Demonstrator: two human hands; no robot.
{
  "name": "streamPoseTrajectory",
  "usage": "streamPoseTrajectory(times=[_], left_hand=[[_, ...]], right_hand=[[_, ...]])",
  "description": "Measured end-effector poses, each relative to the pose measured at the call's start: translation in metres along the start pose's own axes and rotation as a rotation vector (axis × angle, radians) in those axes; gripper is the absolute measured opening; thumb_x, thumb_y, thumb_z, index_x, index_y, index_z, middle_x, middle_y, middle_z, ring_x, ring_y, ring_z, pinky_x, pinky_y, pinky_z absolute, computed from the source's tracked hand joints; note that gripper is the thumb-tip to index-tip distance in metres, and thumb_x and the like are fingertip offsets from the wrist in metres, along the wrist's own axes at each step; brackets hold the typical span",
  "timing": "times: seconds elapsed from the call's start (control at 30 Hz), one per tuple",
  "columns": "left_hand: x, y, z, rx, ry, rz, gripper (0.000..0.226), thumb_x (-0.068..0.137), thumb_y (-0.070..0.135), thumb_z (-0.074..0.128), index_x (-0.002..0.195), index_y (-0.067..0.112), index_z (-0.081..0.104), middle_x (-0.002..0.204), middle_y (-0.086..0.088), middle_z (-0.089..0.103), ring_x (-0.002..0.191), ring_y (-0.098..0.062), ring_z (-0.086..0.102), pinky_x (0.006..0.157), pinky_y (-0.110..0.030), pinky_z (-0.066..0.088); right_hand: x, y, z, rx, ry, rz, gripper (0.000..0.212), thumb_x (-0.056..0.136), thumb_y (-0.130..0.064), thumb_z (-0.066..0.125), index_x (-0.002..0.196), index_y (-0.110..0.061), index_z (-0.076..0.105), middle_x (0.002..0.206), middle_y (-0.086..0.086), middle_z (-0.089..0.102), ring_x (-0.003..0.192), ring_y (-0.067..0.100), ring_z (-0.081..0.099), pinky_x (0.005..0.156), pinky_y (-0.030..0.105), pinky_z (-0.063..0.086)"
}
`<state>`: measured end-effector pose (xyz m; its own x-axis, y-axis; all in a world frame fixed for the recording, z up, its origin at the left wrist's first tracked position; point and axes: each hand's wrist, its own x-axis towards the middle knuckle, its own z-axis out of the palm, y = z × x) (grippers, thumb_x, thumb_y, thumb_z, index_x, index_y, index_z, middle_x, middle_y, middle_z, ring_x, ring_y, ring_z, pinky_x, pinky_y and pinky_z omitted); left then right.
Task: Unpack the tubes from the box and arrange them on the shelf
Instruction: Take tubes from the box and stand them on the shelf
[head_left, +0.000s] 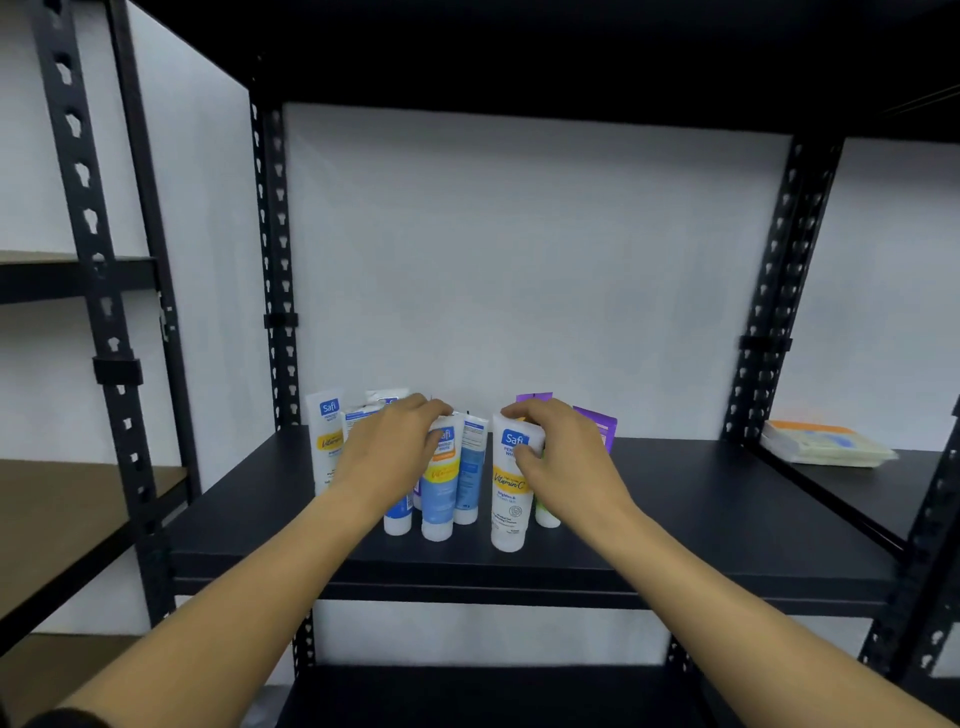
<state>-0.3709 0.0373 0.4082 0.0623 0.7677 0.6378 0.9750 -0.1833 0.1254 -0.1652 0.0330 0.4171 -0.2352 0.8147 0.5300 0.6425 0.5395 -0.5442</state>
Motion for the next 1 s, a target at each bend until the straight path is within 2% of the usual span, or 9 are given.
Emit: streamPoseTrajectory(times=[0.13,0.23,0.3,0.4,0.63,1.0], left_hand=[[0.002,-0.01,-0.004,0.032,0.046,0.072,0.03,0.098,0.028,0.055,0.127,0.027,0.062,0.119,0.006,0.062,0.111,-0.014,0.052,0.077,-0.029,0.044],[0.0,-0.02,-0.004,0.103,0.089,0.115,0.03,0.093,0.033,0.062,0.122,0.029,0.066,0.116,0.006,0.063,0.109,-0.017,0.051,0.089,-0.032,0.039],[-0.001,-0.025,-0.003,0.079,0.064,0.097,0.034,0.091,0.036,0.064,0.125,0.032,0.064,0.12,0.007,0.061,0.114,-0.016,0.049,0.096,-0.033,0.037],[-0.002,-0.028,0.0,0.007,0.019,0.064,0.038,0.092,0.036,0.064,0.13,0.034,0.059,0.126,0.008,0.06,0.118,-0.014,0.048,0.103,-0.033,0.035],[-0.004,-0.026,0.01,-0.038,0.039,0.013,0.035,0.094,0.032,0.062,0.129,0.032,0.059,0.125,0.009,0.061,0.12,-0.014,0.047,0.103,-0.032,0.03],[-0.011,-0.02,0.017,-0.102,0.042,-0.052,0.036,0.093,0.026,0.061,0.129,0.029,0.057,0.122,0.007,0.064,0.117,-0.016,0.051,0.098,-0.032,0.037]], right_hand=[[0.01,-0.003,0.012,-0.045,0.013,-0.027,0.038,0.092,-0.008,0.059,0.126,-0.023,0.06,0.122,-0.001,0.058,0.101,0.006,0.049,0.074,0.015,0.042],[0.014,-0.004,0.021,-0.042,0.026,-0.029,0.037,0.092,-0.01,0.06,0.126,-0.024,0.059,0.12,0.0,0.059,0.098,0.006,0.05,0.066,0.01,0.039],[0.017,-0.005,0.028,-0.035,0.037,-0.023,0.037,0.092,-0.01,0.06,0.127,-0.024,0.059,0.121,0.001,0.059,0.1,0.009,0.052,0.072,0.014,0.043],[0.023,-0.008,0.036,-0.042,0.054,-0.006,0.038,0.092,-0.01,0.06,0.128,-0.023,0.058,0.123,0.003,0.059,0.106,0.015,0.057,0.083,0.028,0.052],[0.025,-0.005,0.055,-0.126,0.036,-0.001,0.039,0.098,-0.016,0.056,0.136,-0.022,0.054,0.126,0.004,0.055,0.113,0.019,0.055,0.084,0.028,0.047],[0.025,-0.009,0.059,-0.375,-0.015,-0.101,0.038,0.101,-0.02,0.053,0.139,-0.016,0.049,0.127,0.006,0.052,0.108,0.022,0.058,0.079,0.032,0.052]])
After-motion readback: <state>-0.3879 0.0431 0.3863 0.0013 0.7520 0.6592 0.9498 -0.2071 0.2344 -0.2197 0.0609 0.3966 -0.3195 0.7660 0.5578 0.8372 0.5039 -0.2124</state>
